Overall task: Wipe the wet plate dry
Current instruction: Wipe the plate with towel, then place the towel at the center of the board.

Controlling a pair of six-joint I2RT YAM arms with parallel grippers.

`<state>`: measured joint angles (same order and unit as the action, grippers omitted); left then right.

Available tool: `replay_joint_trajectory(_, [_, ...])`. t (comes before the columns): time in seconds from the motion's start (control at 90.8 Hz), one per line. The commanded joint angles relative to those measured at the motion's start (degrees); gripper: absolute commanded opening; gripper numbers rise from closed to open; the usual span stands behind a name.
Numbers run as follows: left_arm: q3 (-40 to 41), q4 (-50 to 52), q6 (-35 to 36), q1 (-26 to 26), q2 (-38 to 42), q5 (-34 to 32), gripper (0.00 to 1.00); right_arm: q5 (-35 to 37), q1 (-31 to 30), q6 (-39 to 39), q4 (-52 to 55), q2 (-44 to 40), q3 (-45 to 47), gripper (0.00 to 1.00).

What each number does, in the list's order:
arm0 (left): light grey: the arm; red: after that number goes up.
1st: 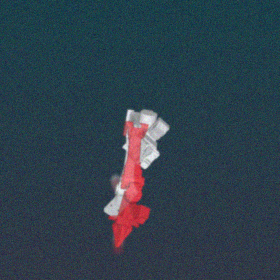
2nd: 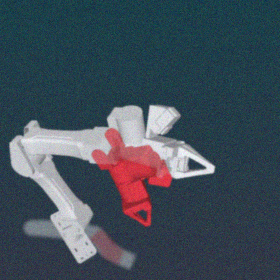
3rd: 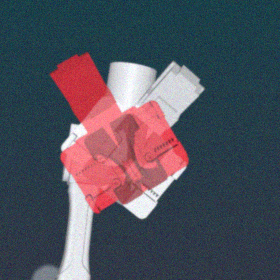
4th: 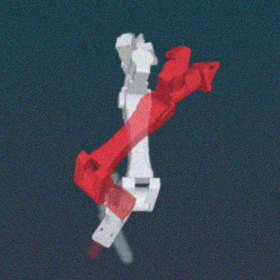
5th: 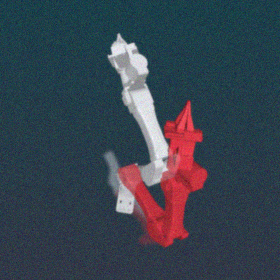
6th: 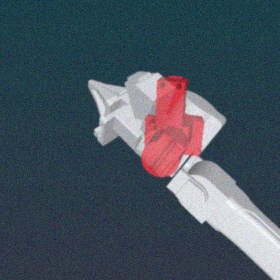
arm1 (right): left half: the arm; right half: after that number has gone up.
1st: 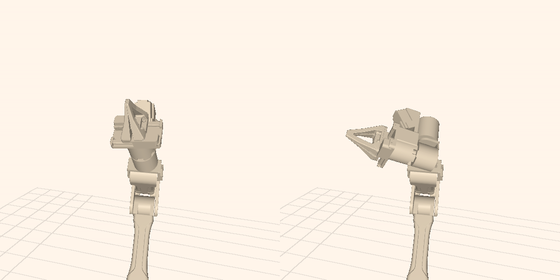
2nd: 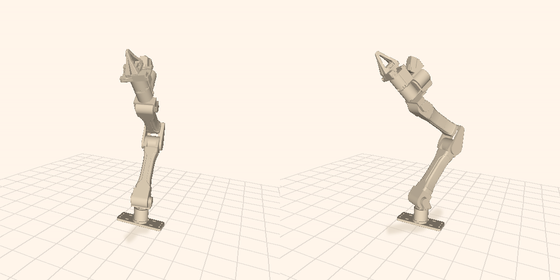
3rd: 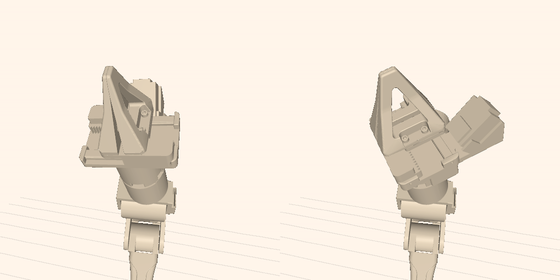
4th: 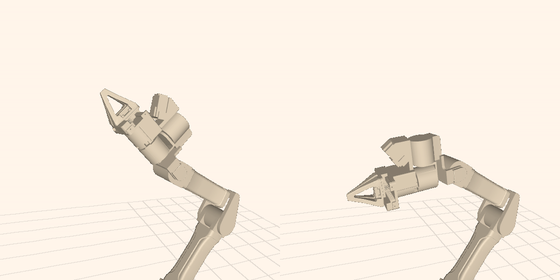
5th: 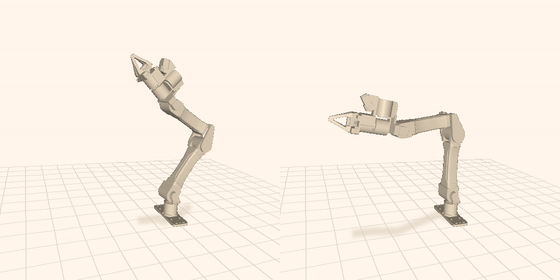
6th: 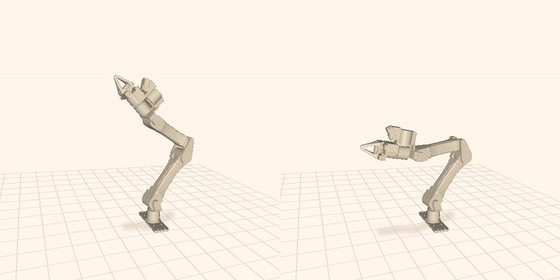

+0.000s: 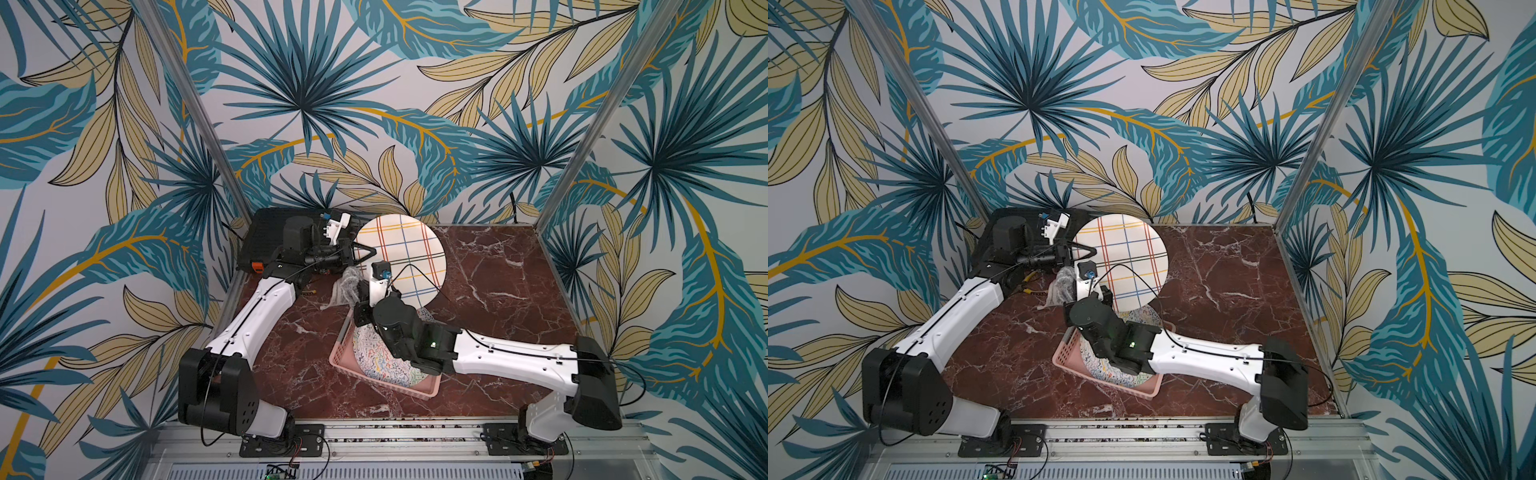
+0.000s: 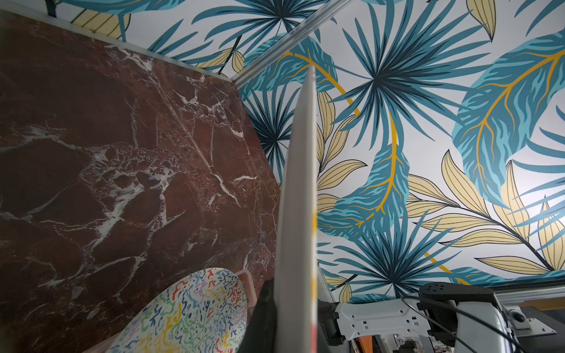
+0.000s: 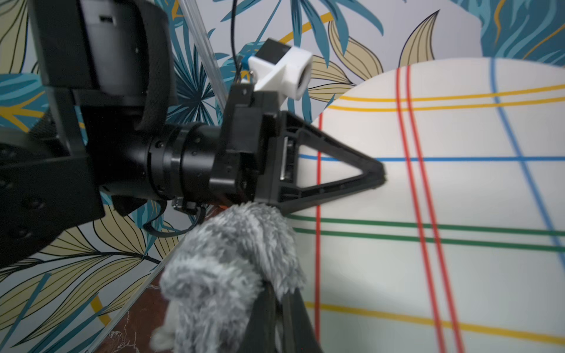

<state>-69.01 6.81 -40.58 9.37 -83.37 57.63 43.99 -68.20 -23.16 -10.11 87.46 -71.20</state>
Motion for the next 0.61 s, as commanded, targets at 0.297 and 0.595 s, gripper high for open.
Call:
replay_joint_trajectory(0.297, [-0.8,3.3,4.6,-1.8,0.4,-0.1,0.00,20.8,2.3,-30.4,39.6,-33.7,18.1,0.00])
replay_joint_trajectory(0.595, [-2.5,6.2,8.5,-1.8,1.6,-0.8,0.00,13.0,7.6,-66.1,80.2,-41.6,27.6,0.00])
